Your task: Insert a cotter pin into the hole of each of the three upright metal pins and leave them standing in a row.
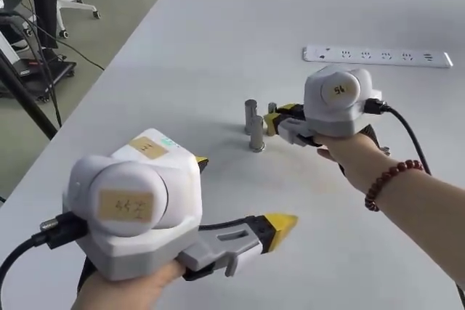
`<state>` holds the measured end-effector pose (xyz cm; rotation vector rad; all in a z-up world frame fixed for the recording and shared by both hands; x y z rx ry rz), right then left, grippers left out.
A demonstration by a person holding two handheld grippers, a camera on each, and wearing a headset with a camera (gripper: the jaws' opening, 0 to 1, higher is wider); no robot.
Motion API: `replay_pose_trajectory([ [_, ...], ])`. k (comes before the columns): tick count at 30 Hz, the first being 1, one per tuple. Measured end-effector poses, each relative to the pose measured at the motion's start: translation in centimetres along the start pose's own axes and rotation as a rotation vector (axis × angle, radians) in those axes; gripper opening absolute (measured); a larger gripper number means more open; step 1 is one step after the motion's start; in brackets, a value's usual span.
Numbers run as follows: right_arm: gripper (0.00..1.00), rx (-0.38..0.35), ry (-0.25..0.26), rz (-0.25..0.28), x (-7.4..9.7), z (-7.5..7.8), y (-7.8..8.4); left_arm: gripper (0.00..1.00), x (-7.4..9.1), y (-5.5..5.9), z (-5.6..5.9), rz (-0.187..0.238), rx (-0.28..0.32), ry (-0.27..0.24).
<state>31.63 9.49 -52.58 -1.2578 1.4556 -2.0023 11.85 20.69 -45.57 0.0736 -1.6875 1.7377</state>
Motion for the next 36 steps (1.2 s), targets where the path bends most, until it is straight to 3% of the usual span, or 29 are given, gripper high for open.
replay_pose_trajectory([
  [9,0.04,0.026,0.006,-0.006,1.7,-0.7,0.0,0.76,-0.2,-0.1,0.2,0.006,-0.001,0.007],
  [15,0.04,0.024,0.014,-0.001,2.4,-0.3,0.4,0.76,-0.3,-0.1,0.3,0.011,0.001,0.01],
  [36,0.04,0.024,0.003,-0.005,6.4,-3.3,2.2,0.75,-0.3,-0.2,1.1,0.021,-0.008,0.029],
])
Point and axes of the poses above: the centre of the closed fingertips' face, and the gripper's own axes: x roughly backward along the fingers, z roughly to its right, y roughly out of its underside, the point moved 10 cm from there along x, roughly backward along the fingers, and after that the axes turned 6 degrees about x, right-handed, at the moved point
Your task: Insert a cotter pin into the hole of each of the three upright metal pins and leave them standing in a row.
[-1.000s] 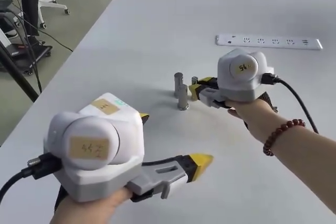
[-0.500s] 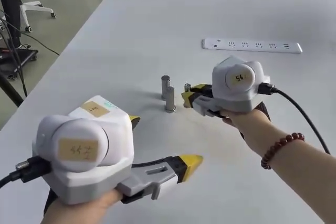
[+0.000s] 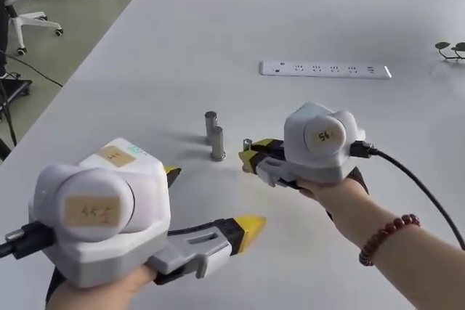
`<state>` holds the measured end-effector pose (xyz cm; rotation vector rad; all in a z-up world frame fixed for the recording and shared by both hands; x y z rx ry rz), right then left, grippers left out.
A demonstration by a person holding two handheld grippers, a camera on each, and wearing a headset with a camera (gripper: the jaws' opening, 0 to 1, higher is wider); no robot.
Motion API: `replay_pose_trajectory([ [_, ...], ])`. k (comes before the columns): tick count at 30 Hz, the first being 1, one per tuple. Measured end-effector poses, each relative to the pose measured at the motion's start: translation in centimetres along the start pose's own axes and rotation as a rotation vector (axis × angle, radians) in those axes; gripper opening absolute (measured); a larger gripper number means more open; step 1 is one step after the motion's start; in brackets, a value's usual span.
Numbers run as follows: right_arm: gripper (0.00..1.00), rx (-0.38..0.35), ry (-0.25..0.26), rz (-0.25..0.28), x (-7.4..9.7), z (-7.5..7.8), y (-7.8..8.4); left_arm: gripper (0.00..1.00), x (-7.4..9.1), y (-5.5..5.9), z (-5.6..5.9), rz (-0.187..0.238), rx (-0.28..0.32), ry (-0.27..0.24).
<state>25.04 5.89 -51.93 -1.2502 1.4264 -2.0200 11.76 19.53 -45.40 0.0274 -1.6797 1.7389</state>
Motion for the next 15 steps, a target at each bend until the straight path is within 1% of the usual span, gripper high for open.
replay_pose_trajectory([
  [2,0.04,0.016,0.022,0.002,0.5,-0.4,0.1,0.74,0.1,0.0,0.1,-0.002,0.0,0.001],
  [6,0.04,0.001,0.046,-0.005,1.3,-1.2,0.6,0.73,0.3,0.1,0.3,-0.002,0.008,0.004],
  [9,0.04,-0.009,0.059,-0.01,1.6,-1.6,1.1,0.73,0.5,0.0,0.5,0.011,0.014,0.007],
  [11,0.04,-0.006,0.069,-0.029,1.9,-2.0,1.5,0.73,0.6,0.0,0.7,0.012,0.011,0.01],
  [14,0.04,-0.021,0.091,-0.03,2.3,-2.4,1.9,0.73,0.8,0.2,1.0,0.01,0.005,0.017],
  [15,0.04,-0.021,0.106,-0.032,2.5,-2.6,2.0,0.73,0.8,0.3,1.1,0.008,0.006,0.018],
])
Point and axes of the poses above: the centre of the closed fingertips' face, and the gripper's own axes: x roughly backward along the fingers, z roughly to its right, y roughly out of its underside, the point moved 10 cm from there along x, roughly backward along the fingers, and after that the axes turned 6 degrees about x, right-handed, at the moved point
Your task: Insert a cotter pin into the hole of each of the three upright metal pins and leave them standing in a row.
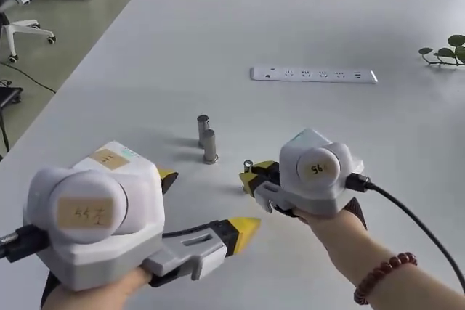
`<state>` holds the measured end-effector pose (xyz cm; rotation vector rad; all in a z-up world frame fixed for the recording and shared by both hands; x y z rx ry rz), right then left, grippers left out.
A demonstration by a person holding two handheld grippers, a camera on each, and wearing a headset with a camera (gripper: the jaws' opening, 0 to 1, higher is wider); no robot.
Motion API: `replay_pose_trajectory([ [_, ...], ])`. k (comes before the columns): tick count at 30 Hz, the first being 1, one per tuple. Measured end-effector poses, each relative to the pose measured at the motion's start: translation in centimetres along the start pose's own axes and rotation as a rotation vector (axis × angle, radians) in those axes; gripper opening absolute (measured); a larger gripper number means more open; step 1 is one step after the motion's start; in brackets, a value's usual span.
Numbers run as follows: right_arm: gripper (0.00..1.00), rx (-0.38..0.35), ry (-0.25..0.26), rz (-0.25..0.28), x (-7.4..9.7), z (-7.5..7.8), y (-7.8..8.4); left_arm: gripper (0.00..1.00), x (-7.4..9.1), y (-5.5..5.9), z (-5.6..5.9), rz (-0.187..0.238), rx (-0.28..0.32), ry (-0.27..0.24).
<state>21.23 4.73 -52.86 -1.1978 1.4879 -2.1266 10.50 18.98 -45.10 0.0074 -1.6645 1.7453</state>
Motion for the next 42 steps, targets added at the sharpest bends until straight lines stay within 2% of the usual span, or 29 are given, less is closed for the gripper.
replay_pose_trajectory([
  [13,0.05,-0.067,0.143,0.019,0.7,-0.6,0.4,0.72,0.4,0.0,0.1,0.004,-0.004,0.001],
  [19,0.05,-0.076,0.164,0.029,0.7,-0.8,0.5,0.71,0.4,0.2,0.3,-0.003,-0.003,0.002],
  [27,0.06,-0.127,0.155,0.035,0.7,-0.7,0.7,0.71,0.5,0.2,0.2,-0.002,-0.006,-0.004],
  [38,0.21,-0.169,0.113,0.08,1.2,-0.7,-0.1,0.71,0.4,0.1,0.2,-0.007,-0.005,-0.005],
  [42,0.31,-0.171,0.065,0.076,1.7,-0.4,-0.3,0.71,0.3,0.1,0.3,-0.006,-0.005,-0.001],
])
Point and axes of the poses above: the centre of the closed fingertips' face, and the gripper's own axes: x roughly backward along the fingers, z roughly to its right, y roughly out of its underside, the point moved 10 cm from there along x, roughly backward along the fingers, and after that the axes turned 6 degrees about x, right-handed, at the moved point
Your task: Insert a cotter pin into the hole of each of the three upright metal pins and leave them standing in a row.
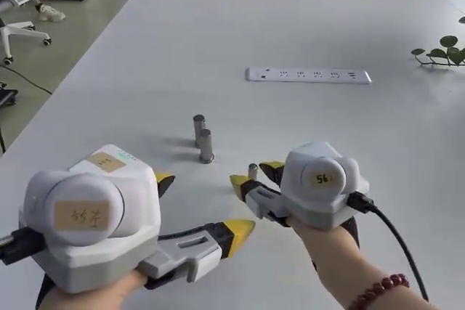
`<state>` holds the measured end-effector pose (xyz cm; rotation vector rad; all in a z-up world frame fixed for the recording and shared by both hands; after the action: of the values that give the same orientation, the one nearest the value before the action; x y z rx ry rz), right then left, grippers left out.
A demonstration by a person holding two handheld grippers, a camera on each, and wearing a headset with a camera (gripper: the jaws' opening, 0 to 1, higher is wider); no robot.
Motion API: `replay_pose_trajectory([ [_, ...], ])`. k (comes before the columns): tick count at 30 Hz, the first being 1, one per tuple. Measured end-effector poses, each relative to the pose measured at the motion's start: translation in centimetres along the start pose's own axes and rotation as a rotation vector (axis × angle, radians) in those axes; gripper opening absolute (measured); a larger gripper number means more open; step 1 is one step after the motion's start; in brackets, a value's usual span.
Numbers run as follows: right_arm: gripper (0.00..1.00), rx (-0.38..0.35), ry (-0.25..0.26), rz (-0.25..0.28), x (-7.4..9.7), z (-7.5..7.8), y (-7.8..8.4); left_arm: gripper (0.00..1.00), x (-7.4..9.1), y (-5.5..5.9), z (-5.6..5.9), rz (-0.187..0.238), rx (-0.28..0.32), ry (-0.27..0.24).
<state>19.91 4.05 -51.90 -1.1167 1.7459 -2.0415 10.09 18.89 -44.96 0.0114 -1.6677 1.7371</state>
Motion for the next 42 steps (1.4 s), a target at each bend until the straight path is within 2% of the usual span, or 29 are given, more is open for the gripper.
replay_pose_trajectory([
  [3,0.32,0.035,-0.03,-0.023,0.3,0.2,0.0,0.71,0.0,0.0,0.0,0.0,-0.001,-0.001],
  [7,0.34,0.045,-0.084,-0.035,1.0,1.1,0.0,0.71,0.0,0.0,0.2,0.003,0.001,0.001],
  [11,0.33,0.068,-0.096,-0.05,1.8,2.2,0.1,0.7,0.0,0.1,0.3,0.001,0.002,0.002],
  [20,0.3,0.101,-0.098,-0.087,3.0,4.7,0.3,0.7,0.1,-0.1,0.6,0.007,-0.006,0.002],
  [27,0.22,0.107,-0.096,-0.119,3.2,6.9,0.0,0.7,-0.1,0.0,0.5,-0.002,-0.006,0.004],
  [31,0.2,0.143,-0.094,-0.168,2.9,8.3,-0.1,0.69,-0.4,0.0,0.4,-0.009,-0.006,0.005],
  [38,0.17,0.184,-0.082,-0.221,2.5,9.7,-0.3,0.69,-1.0,-0.1,0.4,-0.007,-0.009,0.006],
  [42,0.15,0.23,-0.089,-0.288,2.0,10.5,0.1,0.68,-1.2,-0.1,0.4,-0.007,-0.006,0.011],
])
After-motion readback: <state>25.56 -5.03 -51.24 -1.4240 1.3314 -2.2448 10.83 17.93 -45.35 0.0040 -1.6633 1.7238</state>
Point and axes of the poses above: the centre of the closed fingertips' face, and the gripper's own axes: x roughly backward along the fingers, z roughly to its right, y roughly out of its underside, the point moved 10 cm from there along x, roughly backward along the fingers, and after that the axes turned 6 degrees about x, right-handed, at the moved point
